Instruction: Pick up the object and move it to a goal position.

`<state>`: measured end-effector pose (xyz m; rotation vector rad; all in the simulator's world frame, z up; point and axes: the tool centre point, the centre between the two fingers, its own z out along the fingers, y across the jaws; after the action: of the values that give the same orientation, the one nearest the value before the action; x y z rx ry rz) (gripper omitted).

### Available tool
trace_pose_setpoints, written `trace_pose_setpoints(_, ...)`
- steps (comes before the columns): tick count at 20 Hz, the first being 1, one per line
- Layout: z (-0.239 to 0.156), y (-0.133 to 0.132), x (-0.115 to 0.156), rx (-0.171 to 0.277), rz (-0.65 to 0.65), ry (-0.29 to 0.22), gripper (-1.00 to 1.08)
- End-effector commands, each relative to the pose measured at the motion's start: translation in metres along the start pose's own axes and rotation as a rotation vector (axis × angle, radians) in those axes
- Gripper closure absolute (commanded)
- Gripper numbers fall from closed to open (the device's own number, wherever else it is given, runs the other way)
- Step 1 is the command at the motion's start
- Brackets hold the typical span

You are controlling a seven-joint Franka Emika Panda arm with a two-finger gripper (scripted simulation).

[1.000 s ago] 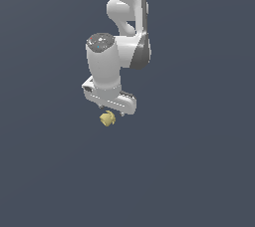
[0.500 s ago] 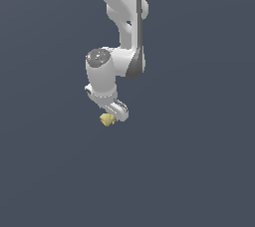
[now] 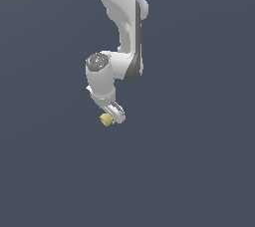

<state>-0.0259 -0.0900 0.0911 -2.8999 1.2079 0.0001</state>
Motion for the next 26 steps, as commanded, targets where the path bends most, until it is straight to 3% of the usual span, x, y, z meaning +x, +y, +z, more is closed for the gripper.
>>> trace_pose_setpoints(1,0.000,0.000,0.000,0.000,0.000,0.000,-0.92)
trace_pose_setpoints(18,0.051,0.000,0.000,0.000,0.005,0.000,-0.92)
trace_pose_setpoints(19,0.051,0.000,0.000,0.000,0.005,0.000,1.08)
trace_pose_setpoints(26,0.051,0.000,0.000,0.000,0.005,0.000,1.08)
